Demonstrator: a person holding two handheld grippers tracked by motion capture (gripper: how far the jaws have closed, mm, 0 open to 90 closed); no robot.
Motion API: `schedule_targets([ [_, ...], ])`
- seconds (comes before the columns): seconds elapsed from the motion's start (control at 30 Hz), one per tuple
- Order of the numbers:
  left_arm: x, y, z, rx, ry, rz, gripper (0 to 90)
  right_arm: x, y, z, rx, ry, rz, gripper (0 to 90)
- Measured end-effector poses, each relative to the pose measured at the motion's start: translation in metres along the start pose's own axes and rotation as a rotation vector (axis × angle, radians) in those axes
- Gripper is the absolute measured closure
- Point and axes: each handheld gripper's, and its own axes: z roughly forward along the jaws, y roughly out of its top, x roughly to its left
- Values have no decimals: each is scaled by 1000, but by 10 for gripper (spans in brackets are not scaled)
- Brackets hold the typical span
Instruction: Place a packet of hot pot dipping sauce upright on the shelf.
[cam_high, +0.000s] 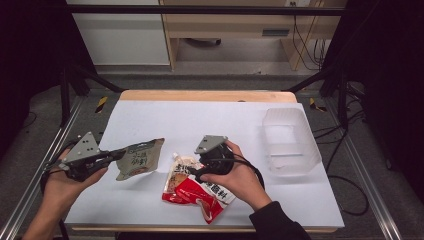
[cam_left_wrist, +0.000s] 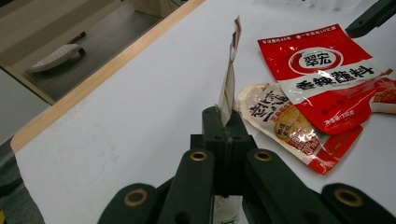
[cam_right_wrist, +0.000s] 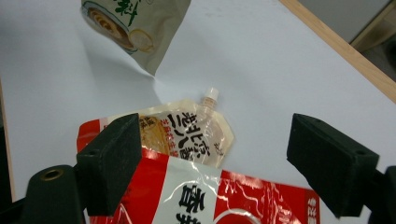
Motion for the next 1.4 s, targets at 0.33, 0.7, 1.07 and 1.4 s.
schedule_targets([
  [0.33,8,26,2,-40,-34,21,900,-10,34,3,44,39,-61,214],
  [0.7,8,55,12,-44,-46,68,900,-28,58,-22,80,34,-106,319],
  [1.07,-3,67,24,-44,-93,86,900,-36,61,-40,114,12,-126,342],
  [1.4,-9,73,41,-28,-131,100,900,-42,62,-39,151,25,-132,318],
])
